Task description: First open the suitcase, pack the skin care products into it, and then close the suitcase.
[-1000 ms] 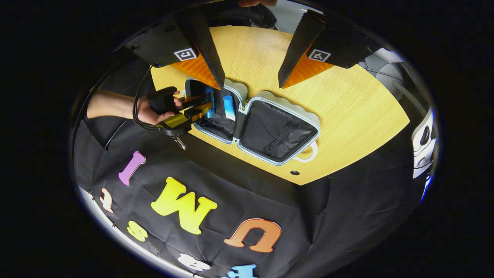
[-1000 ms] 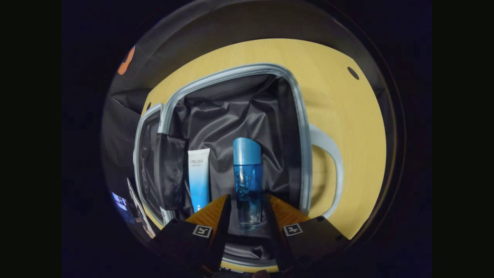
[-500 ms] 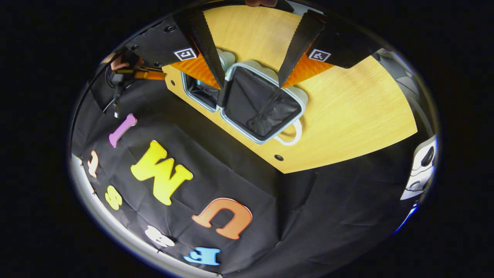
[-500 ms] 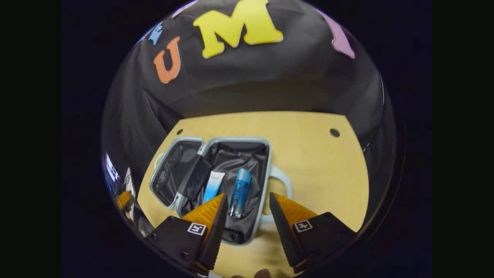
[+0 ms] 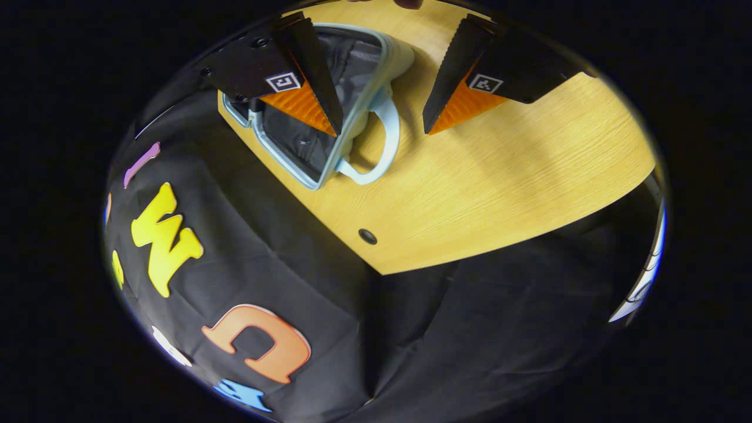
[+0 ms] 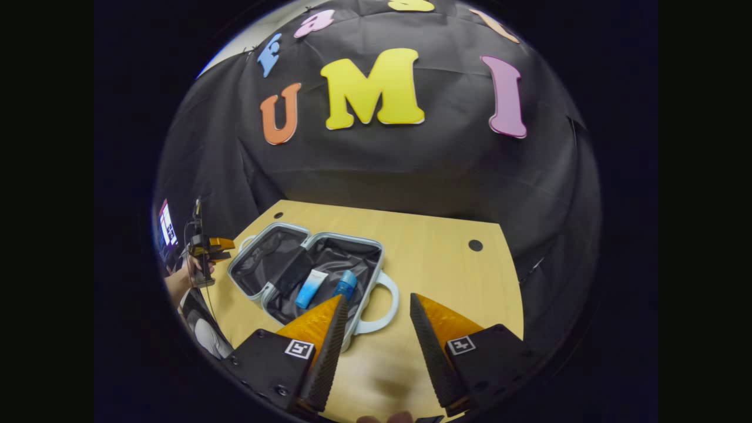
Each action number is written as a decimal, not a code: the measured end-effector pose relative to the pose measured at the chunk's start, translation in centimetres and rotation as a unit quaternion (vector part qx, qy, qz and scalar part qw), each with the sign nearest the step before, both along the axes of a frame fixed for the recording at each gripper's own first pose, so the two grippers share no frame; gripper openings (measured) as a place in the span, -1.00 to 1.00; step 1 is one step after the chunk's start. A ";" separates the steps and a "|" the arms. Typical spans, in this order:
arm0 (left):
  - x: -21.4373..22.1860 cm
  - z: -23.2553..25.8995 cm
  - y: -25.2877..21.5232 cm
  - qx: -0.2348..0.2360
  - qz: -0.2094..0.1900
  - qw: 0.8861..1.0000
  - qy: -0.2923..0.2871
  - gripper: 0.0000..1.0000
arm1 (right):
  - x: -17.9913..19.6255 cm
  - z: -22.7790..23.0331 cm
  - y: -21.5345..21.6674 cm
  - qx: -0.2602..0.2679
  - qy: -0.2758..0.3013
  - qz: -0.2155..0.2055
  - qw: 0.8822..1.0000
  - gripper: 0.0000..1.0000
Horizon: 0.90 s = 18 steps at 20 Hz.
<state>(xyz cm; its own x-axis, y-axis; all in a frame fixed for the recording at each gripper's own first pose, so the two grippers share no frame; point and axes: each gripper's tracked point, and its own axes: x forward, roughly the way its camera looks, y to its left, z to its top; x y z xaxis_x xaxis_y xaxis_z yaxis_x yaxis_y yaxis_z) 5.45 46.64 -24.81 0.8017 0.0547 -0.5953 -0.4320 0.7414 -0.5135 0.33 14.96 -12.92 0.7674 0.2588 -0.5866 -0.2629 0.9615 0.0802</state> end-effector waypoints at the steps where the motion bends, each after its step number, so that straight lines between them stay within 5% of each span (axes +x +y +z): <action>1: 0.9 -0.8 0.1 -0.005 -0.003 1.000 0.010 0.75 | 0.5 -0.3 -1.5 0.001 0.006 -0.021 1.000 0.28; 4: 2.4 -2.8 1.0 0.011 -0.015 0.999 0.047 0.70 | 0.8 0.0 -5.2 0.016 0.017 -0.079 0.997 0.27; 5: 2.8 -3.5 1.7 0.021 -0.011 0.998 0.065 0.36 | 0.8 0.2 -6.2 0.012 0.014 -0.090 0.996 0.27; 6: 3.1 -3.8 2.2 0.025 -0.007 0.997 0.077 0.46 | 0.7 0.4 -6.8 0.008 0.010 -0.096 0.995 0.29; 7: 3.6 -3.7 2.3 0.017 -0.007 0.997 0.080 0.00 | 0.5 0.6 -7.2 0.005 0.007 -0.100 0.995 0.29; 10: 4.0 -3.6 1.7 0.039 -0.040 0.994 0.094 -0.37 | -0.1 0.8 -7.6 0.008 0.002 -0.105 0.994 0.19; 11: 4.6 -3.5 1.6 0.041 -0.043 0.994 0.096 -0.63 | -0.2 0.7 -7.5 0.009 0.002 -0.103 0.995 0.29; 14: 4.6 -1.8 1.6 0.041 -0.041 0.994 0.095 -0.75 | -0.7 1.2 -7.4 0.013 -0.010 -0.096 0.995 0.29; 18: 4.3 3.8 0.9 0.111 -0.042 0.990 0.074 -0.89 | -0.6 3.4 -8.9 0.011 -0.058 -0.106 0.993 0.29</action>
